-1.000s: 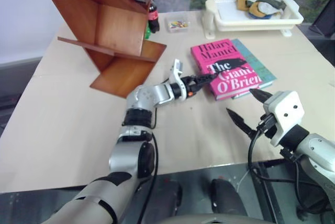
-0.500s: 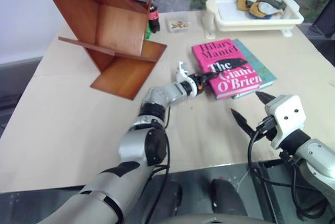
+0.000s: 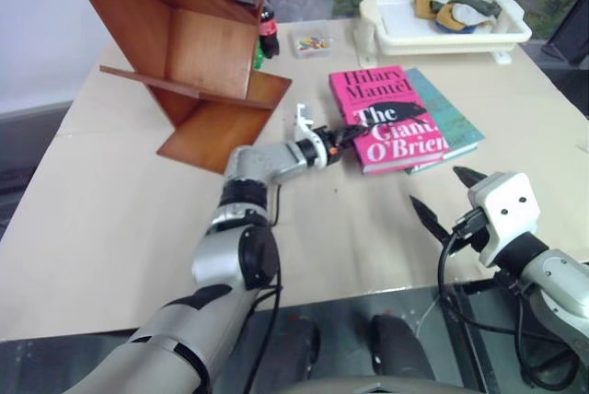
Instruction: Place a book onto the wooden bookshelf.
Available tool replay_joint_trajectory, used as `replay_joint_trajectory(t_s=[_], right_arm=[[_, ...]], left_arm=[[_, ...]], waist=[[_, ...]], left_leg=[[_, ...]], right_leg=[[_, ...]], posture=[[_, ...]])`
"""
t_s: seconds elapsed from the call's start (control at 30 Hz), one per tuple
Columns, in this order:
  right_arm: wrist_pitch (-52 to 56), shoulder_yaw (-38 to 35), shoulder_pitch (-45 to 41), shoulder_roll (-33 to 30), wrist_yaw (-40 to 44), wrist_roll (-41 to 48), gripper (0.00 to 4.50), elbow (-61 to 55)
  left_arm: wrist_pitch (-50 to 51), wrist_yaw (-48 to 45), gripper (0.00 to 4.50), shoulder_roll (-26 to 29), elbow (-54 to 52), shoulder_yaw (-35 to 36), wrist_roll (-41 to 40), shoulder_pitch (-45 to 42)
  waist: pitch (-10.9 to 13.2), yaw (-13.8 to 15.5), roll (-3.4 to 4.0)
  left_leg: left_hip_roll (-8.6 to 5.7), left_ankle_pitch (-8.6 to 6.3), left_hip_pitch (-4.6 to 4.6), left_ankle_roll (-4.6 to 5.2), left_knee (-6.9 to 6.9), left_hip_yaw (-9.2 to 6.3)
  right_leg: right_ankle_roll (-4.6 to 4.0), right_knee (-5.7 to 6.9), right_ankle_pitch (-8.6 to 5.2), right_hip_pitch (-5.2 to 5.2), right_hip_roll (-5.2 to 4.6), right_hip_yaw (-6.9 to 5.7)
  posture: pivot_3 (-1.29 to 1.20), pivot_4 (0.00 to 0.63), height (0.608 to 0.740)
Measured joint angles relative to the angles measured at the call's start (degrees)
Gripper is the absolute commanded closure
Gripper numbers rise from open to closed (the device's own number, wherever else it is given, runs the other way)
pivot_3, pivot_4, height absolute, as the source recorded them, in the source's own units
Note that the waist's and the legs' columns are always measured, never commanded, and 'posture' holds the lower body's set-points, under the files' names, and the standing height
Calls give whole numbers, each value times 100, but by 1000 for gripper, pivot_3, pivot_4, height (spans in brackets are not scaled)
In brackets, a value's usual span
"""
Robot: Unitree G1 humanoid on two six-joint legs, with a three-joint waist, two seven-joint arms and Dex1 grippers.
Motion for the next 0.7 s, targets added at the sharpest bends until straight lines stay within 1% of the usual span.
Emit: replay_joint_trajectory(t_s=[0.03,0.07,0.13,0.17,0.2,0.27,0.3,0.37,0.4,0.43,0.47,0.5,0.53,0.6,0.63,0.67,0.7], right_arm=[[-2,-51,12,3,21,-1,268,1],[-1,-62,12,4,31,1,268,1],[3,-130,-2,33,111,26,268,-1],[3,-188,-4,46,134,35,268,-2],[1,-271,-11,47,168,49,268,-6],[3,-427,-46,84,283,95,268,-15],[5,-508,-67,103,337,136,268,-14],[-5,-742,-167,126,501,443,268,-8],[-25,-862,-223,125,561,633,268,-10],[-34,-993,-325,123,648,956,268,-8],[-67,-1132,-401,109,733,1238,268,-18],[-73,-1182,-423,96,760,1343,268,-32],[-69,-1264,-442,39,839,1597,268,-33],[-62,-1365,-441,-67,969,1976,268,-33],[-61,-1384,-436,-123,1035,2167,268,-27],[-61,-1391,-426,-219,1139,2357,268,-20],[-61,-1396,-419,-251,1166,2400,268,-20]], left_arm=[[221,-113,3743,106,-599,-206,-43,187],[286,-154,3743,146,-792,-259,-55,236],[427,-410,3743,373,-1800,-670,-103,516],[438,-553,3743,482,-2116,-848,-100,593],[365,-776,3743,669,-2612,-1123,-83,722],[-245,-1533,3743,1296,-3628,-1932,285,1071],[-715,-1915,3743,1625,-4014,-2311,574,1234],[-2288,-2722,3743,2306,-4664,-3130,1515,1597],[-2977,-2955,3743,2470,-4766,-3344,1914,1671],[-3922,-3176,3743,2636,-4755,-3536,2404,1694],[-4797,-3347,3743,2793,-4724,-3594,2799,1692],[-5173,-3396,3743,2847,-4711,-3581,2949,1684],[-5975,-3471,3743,2947,-4568,-3583,3245,1623],[-7094,-3501,3743,3115,-4245,-3551,3662,1461],[-7680,-3520,3743,3190,-4033,-3508,3809,1366],[-8353,-3684,3743,3268,-3808,-3349,3773,1269],[-8519,-3731,3743,3298,-3779,-3284,3750,1233]], waist=[[0,3,0],[0,10,0],[0,26,0],[0,34,0],[-1,39,1],[-2,34,3],[-2,26,4],[-2,22,7],[-2,38,7],[0,48,5],[0,55,5],[0,56,5],[0,59,5],[0,56,5],[0,53,5],[2,44,3],[2,40,2]], left_leg=[[0,0,-1,0,0,-1],[1,0,0,0,0,-1],[1,0,0,0,0,-1],[0,0,2,0,0,0],[0,0,2,-1,0,0],[1,0,5,-1,-2,4],[1,0,7,-2,-7,7],[5,0,13,-2,-14,15],[7,0,13,-1,-17,14],[8,-1,9,-1,-18,10],[10,0,6,-1,-20,7],[11,-1,6,-1,-20,7],[11,-1,6,0,-20,7],[10,-1,4,2,-21,7],[10,-2,2,4,-21,8],[10,-3,-1,5,-21,6],[10,-3,-1,5,-21,6]], right_leg=[[0,0,0,0,0,0],[0,1,0,0,0,0],[-1,0,0,2,0,0],[-1,0,0,3,-1,0],[-1,0,0,4,-1,1],[-3,0,0,4,0,3],[-4,-1,0,3,-1,7],[-4,-3,0,3,0,14],[-5,-8,1,5,0,13],[-5,-12,1,5,-1,9],[-6,-22,1,7,0,4],[-6,-23,1,8,-1,4],[-6,-25,1,10,-3,3],[-5,-34,2,11,-3,1],[-4,-35,2,10,-3,2],[-4,-35,2,8,-3,-1],[-4,-36,2,7,-3,-2]], posture=[[0,150,740],[0,150,740],[0,150,740],[0,150,740],[0,150,740],[0,150,740],[0,150,740],[0,150,740],[0,150,740],[0,150,740],[0,150,740],[0,150,740],[0,150,740],[0,150,740],[0,150,740],[0,150,740],[0,150,740]])
